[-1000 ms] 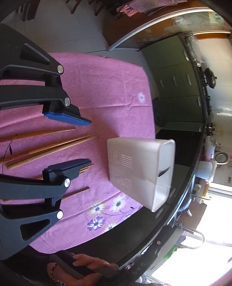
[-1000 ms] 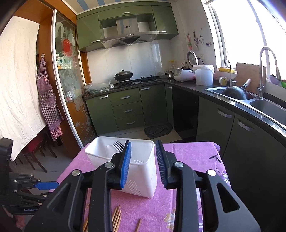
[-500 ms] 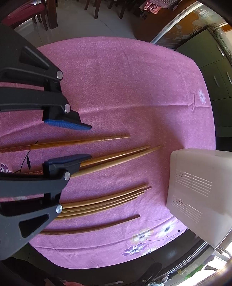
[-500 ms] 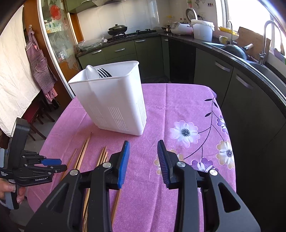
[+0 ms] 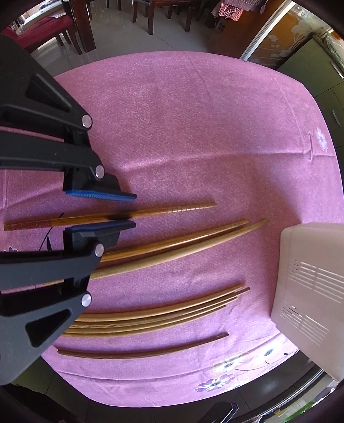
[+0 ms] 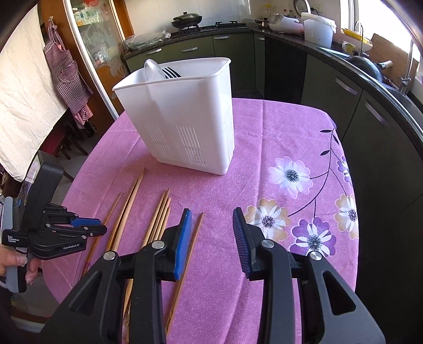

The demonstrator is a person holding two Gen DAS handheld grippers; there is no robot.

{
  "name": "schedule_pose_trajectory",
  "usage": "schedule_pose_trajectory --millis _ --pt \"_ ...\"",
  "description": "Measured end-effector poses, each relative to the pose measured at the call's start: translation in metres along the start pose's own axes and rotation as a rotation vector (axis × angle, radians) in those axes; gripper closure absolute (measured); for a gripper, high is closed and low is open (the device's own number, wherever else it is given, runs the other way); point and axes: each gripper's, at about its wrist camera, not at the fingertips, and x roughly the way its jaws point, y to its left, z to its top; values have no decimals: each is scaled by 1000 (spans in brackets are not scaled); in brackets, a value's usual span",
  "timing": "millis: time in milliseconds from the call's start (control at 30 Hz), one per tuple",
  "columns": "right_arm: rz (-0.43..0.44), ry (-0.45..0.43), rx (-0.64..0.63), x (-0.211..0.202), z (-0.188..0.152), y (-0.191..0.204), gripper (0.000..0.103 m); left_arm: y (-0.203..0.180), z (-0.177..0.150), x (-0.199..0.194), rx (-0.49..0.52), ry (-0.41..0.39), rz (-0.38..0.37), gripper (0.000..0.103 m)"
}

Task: Organize utensils
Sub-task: 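Grasp a wooden chopstick with the left tool, then lift the chopstick upright with the left tool while the right tool grasps another chopstick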

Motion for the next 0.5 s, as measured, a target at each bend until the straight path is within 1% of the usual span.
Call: schedule_pose_trajectory --millis 100,200,267,333,433,500 --pt "-13 39 -29 5 0 6 70 -2 1 1 19 27 11 89" --pt "16 105 -28 15 -3 6 70 -9 9 4 27 49 9 94" --pt "29 156 -22 22 -7 7 70 -12 13 4 29 57 11 96" --pt "34 199 -23 29 -12 7 70 -11 15 3 26 58 0 96" --pt "31 226 -34 35 -17 9 70 -7 20 3 6 55 -30 96" --pt "53 250 -32 39 -19 12 70 -2 20 2 -7 48 -40 96"
